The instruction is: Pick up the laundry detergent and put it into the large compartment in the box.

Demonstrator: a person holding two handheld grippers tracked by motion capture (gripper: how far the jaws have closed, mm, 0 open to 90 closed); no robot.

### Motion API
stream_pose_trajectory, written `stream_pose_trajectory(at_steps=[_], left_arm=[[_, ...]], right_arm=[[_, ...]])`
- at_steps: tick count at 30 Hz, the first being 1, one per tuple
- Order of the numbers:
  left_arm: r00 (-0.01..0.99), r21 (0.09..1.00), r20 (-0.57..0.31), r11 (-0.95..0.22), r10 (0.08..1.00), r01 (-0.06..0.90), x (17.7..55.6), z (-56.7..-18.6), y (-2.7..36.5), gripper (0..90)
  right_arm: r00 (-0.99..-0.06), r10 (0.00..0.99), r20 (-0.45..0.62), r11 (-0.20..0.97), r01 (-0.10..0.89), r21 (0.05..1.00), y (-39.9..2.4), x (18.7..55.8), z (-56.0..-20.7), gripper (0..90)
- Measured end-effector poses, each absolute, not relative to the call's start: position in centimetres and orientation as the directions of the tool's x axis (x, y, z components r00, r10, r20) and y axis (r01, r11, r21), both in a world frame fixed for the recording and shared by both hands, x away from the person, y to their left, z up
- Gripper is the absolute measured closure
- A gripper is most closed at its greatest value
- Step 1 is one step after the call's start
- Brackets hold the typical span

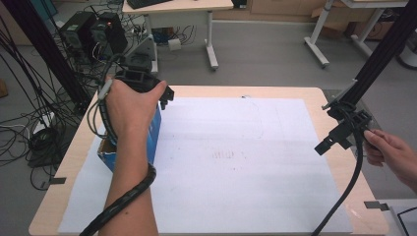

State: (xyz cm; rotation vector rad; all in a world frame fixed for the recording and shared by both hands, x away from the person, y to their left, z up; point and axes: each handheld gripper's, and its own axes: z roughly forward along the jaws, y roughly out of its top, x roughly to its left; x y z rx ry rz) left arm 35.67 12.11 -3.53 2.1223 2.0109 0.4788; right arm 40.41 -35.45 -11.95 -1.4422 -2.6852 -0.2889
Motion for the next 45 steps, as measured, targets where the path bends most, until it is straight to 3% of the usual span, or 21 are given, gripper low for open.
stream_pose_trajectory(at_steps=[20,45], left_arm=[[0.118,0.299,0.098,-0.142,0.988,0.944,38.4,-5.7,9.2,9.5],[0.123,0.283,0.1,-0.147,0.987,0.948,38.6,-6.4,9.2,9.6]], right_arm=[[-0.558,0.815,0.159,0.543,0.83,0.13,-35.9,40.7,-12.1,3.5],[-0.554,0.815,0.169,0.538,0.833,0.13,-36.0,40.9,-12.3,3.5]])
